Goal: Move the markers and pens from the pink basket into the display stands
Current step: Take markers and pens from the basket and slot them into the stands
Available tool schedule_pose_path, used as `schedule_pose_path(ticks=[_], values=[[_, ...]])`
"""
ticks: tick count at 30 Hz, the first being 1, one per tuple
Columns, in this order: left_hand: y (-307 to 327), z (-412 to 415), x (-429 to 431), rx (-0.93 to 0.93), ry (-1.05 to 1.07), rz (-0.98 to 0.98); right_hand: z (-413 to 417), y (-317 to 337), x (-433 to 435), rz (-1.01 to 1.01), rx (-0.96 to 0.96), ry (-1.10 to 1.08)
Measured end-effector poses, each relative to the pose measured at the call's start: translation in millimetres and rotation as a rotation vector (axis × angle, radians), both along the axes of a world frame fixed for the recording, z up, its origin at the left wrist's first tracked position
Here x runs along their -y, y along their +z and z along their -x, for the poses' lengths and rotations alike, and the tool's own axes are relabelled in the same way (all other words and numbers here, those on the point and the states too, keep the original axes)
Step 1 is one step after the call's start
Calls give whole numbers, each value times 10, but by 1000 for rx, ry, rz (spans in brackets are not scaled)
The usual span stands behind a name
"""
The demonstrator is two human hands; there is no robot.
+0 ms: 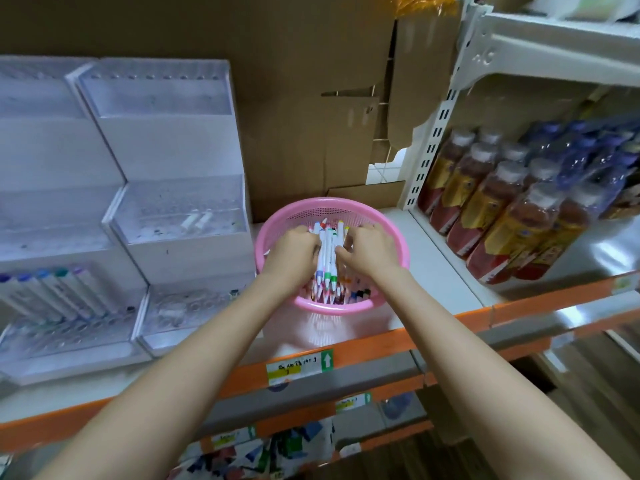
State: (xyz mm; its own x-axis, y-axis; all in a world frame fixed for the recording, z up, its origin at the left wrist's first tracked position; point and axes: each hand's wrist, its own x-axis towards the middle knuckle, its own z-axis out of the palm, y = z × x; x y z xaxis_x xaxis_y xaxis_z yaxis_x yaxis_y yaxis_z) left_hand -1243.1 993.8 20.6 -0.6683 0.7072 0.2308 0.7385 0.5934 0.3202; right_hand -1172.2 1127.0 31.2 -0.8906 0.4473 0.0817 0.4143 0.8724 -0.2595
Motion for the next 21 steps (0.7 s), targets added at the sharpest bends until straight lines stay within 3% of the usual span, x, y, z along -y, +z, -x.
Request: schedule_pose_path(ticks=[12,21], values=[[-25,30,15,187,42,-96,-7,-41,-13,1,28,-9],[43,45,4,264,43,-57,4,-32,-47,153,-8,16]])
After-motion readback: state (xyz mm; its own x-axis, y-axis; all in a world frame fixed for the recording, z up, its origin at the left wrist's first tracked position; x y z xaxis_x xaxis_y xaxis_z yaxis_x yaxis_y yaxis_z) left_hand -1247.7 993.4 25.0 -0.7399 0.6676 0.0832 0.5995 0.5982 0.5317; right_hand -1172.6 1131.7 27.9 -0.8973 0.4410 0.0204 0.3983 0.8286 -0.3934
